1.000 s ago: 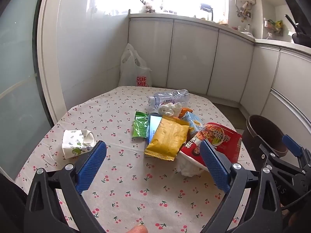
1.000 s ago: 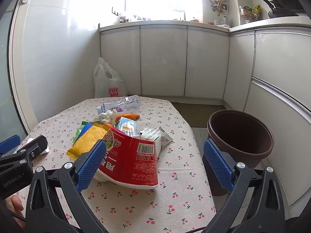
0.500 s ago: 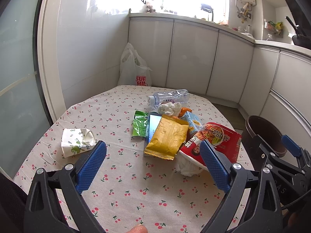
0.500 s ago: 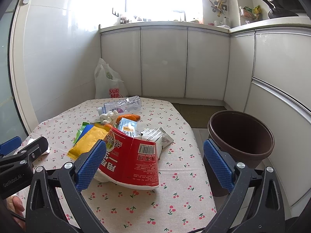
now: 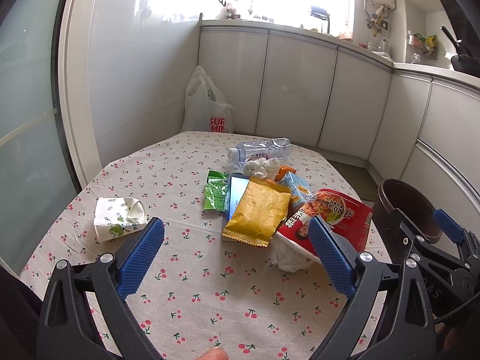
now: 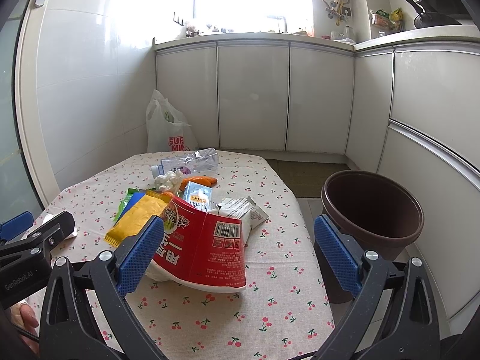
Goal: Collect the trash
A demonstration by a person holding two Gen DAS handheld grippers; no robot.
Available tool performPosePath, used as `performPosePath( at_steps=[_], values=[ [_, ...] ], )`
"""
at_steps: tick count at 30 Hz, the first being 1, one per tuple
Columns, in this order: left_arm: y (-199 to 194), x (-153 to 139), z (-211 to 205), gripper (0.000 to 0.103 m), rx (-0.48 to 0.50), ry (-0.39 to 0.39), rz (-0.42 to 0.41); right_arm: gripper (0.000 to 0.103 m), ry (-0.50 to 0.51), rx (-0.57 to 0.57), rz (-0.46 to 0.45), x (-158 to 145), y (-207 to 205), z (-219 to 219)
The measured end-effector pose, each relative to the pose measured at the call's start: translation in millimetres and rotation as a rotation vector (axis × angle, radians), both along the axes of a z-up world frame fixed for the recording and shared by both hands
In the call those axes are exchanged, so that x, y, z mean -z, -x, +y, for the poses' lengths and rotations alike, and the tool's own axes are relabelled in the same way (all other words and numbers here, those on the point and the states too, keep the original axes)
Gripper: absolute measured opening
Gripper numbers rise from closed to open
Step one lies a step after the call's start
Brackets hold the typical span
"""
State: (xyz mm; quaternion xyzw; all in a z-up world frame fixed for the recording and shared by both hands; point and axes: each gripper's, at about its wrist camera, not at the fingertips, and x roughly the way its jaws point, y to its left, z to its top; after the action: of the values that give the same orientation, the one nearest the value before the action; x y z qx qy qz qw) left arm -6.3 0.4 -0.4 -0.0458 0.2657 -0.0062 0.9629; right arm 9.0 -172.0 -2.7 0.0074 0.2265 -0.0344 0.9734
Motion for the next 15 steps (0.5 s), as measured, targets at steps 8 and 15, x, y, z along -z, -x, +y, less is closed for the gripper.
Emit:
performPosePath(
  at_steps=[8,15],
  values=[
    [-2.0,1.8,2.6,0.094,-0.002,0.007,0.011,0.096,0.005,-0.005,0.004,0.9,-0.4,2.1],
    [-2.7,4.0,4.0,0.094,-0.002,0.009,0.017,0.096,0.008,-0.009,0.008,2.2,0.0,2.2]
  ],
)
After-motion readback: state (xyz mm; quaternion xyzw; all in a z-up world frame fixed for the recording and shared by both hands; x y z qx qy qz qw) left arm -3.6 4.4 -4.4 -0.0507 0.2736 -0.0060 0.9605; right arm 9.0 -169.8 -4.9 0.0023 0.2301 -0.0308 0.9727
